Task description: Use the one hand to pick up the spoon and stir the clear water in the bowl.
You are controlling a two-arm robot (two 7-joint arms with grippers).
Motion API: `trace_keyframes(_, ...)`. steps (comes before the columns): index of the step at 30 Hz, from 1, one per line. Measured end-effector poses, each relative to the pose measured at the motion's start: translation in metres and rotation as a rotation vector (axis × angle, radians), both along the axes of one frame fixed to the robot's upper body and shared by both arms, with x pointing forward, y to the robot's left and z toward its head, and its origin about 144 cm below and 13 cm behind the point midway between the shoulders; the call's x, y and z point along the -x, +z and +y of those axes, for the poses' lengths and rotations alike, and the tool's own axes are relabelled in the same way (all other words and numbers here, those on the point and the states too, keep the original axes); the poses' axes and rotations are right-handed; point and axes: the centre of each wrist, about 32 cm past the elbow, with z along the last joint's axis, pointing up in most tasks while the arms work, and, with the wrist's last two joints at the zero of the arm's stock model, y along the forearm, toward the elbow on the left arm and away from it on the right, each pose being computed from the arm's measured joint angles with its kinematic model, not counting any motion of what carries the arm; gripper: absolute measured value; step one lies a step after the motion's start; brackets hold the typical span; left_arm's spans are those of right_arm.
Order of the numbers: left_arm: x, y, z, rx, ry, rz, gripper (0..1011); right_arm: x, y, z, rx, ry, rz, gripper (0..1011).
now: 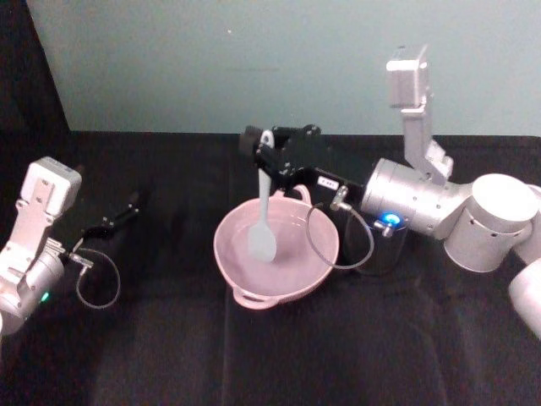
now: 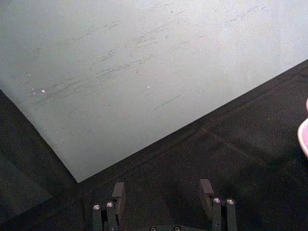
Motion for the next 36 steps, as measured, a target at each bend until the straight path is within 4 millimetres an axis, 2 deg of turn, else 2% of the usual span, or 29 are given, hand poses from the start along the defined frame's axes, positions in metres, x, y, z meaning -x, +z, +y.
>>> trace_keyframes(6,0.0,0.0,0.0,0.0,0.0,0.0,1011,-0.011,-0.011,0.011,0.007,0.022,0.04,109)
trace_keyframes(14,0.0,0.0,0.0,0.0,0.0,0.0,1011,-0.037,-0.018,0.022,0.02,0.024,0.052,109)
trace_keyframes(19,0.0,0.0,0.0,0.0,0.0,0.0,1011,-0.045,-0.016,0.02,0.038,-0.006,0.035,109)
trace_keyframes(26,0.0,0.0,0.0,0.0,0.0,0.0,1011,-0.043,-0.012,0.005,0.053,-0.058,0.02,108)
trace_keyframes(30,0.0,0.0,0.0,0.0,0.0,0.0,1011,-0.035,-0.008,-0.005,0.072,-0.09,0.021,109)
trace_keyframes(36,0.0,0.0,0.0,0.0,0.0,0.0,1011,-0.018,-0.007,-0.01,0.081,-0.107,0.028,109)
